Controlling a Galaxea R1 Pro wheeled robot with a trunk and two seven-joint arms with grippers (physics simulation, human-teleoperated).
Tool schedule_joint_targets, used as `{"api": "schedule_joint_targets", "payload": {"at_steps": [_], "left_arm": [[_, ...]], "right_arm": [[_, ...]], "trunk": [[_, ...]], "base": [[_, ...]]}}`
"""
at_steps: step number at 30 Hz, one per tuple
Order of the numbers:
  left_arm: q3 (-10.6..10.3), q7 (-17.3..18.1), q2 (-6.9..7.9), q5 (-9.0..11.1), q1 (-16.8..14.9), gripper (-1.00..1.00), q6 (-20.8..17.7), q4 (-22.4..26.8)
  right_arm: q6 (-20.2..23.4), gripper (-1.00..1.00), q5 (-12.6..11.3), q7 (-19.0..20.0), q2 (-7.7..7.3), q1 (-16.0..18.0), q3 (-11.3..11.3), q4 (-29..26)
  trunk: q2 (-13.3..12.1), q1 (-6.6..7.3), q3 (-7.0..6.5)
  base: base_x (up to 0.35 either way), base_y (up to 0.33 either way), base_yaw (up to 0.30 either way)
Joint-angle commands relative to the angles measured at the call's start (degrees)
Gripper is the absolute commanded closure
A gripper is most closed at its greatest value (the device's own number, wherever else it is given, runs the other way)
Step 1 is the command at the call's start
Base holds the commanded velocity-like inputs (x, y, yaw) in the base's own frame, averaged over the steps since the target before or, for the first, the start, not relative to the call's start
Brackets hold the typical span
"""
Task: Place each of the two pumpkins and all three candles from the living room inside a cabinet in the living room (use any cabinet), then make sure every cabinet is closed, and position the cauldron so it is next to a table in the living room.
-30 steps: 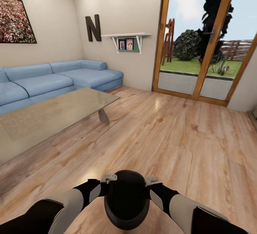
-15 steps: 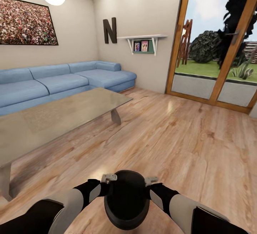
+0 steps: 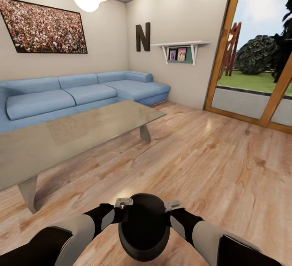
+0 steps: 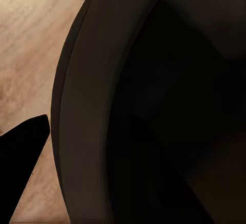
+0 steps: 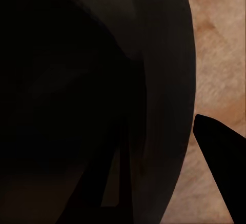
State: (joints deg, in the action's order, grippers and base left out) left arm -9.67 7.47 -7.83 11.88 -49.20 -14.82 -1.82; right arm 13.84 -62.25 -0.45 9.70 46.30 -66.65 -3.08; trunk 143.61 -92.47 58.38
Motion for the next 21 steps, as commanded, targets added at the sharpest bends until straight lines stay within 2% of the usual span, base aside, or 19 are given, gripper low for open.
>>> {"api": "schedule_joint_targets", "payload": {"at_steps": [1, 9, 14, 21], "left_arm": [[-1.39, -0.09, 0.62, 0.24, -0.11, 1.0, 0.05, -0.03], [-1.4, -0.09, 0.62, 0.24, -0.11, 1.0, 0.05, -0.03], [-1.4, -0.09, 0.62, 0.24, -0.11, 1.0, 0.05, -0.03], [-1.4, -0.09, 0.62, 0.24, -0.11, 1.0, 0.05, -0.03]], "right_arm": [[0.23, 1.0, -0.78, -0.07, -0.03, 0.02, -1.56, -0.09], [0.23, 1.0, -0.76, -0.07, -0.03, 0.02, -1.56, -0.09], [0.23, 1.0, -0.76, -0.01, -0.03, 0.02, -1.56, -0.09], [0.23, 1.0, -0.77, 0.08, -0.03, 0.02, -1.56, -0.08]], "trunk": [[0.03, 0.02, 0.0], [0.03, 0.02, -0.34], [0.03, 0.02, -0.54], [0.03, 0.02, -0.58]], "base": [[0.0, 0.0, 0.25], [0.003, 0.0, 0.251], [0.132, -0.081, 0.236], [0.254, -0.122, 0.048]]}}
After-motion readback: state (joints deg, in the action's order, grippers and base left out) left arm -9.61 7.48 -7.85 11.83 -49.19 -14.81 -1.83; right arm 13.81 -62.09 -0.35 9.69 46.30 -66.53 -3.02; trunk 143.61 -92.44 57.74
